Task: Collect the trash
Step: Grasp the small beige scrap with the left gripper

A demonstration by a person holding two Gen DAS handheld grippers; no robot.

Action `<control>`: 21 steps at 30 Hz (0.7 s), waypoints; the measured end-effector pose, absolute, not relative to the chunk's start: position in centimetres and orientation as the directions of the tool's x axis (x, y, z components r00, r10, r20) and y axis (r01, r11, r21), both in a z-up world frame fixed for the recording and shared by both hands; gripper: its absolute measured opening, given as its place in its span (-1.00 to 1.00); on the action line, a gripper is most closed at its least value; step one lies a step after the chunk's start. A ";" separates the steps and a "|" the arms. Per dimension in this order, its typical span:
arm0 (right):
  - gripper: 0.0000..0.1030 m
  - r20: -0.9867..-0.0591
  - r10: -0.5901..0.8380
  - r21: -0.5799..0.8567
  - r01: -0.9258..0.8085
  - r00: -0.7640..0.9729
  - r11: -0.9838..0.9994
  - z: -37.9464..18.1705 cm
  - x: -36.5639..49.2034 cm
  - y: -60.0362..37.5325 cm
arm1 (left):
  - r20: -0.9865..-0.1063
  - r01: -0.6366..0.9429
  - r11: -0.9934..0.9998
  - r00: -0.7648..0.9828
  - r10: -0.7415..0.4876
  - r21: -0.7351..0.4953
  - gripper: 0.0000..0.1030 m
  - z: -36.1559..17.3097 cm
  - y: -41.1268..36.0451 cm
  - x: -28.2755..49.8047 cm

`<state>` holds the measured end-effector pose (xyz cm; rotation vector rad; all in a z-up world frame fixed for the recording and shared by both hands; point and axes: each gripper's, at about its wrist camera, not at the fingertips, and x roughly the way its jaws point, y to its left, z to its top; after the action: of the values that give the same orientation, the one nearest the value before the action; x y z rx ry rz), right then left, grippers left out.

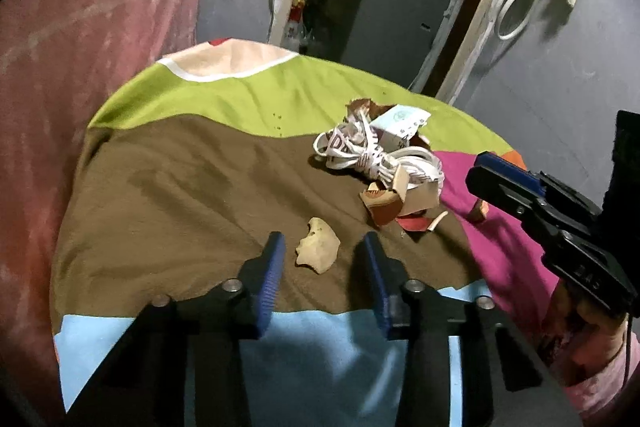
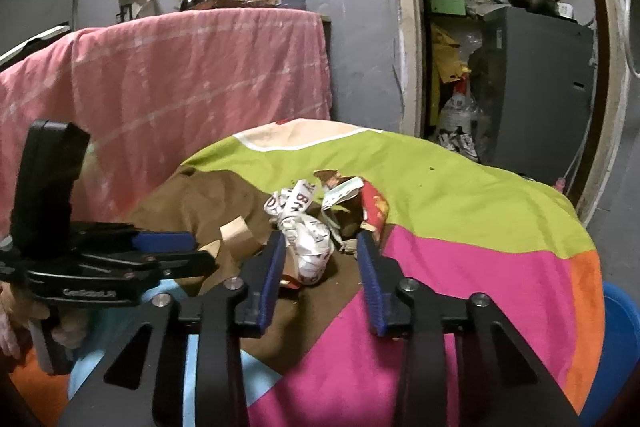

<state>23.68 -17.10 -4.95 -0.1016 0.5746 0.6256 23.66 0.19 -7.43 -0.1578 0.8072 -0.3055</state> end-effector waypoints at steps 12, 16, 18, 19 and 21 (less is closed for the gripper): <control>-0.72 -0.590 0.553 0.036 -0.665 0.588 0.746 -5.6 24.1 -14.7 | -0.696 0.195 0.949 0.646 -0.314 -0.247 -0.68 -7.8 -0.2 24.3; -0.71 -0.611 0.549 0.028 -0.677 0.570 0.735 -5.9 24.7 -14.0 | -0.685 0.146 0.959 0.675 -0.275 -0.241 -0.69 -7.5 0.3 23.7; -0.70 -0.618 0.549 0.020 -0.686 0.564 0.727 -5.9 24.8 -13.7 | -0.680 0.123 0.960 0.683 -0.267 -0.253 -0.69 -7.4 0.8 23.5; -0.69 -0.619 0.549 0.014 -0.690 0.562 0.723 -5.9 24.8 -13.6 | -0.677 0.112 0.959 0.687 -0.265 -0.262 -0.69 -7.3 1.1 23.5; -0.53 -0.625 0.546 0.006 -0.696 0.558 0.718 -6.0 24.8 -13.2 | -0.673 0.094 0.958 0.693 -0.257 -0.270 -0.69 -7.2 1.6 23.4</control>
<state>24.83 -13.16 -6.00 -0.2538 0.6433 0.7413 23.43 1.59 -7.22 -0.2220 0.7819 -0.1979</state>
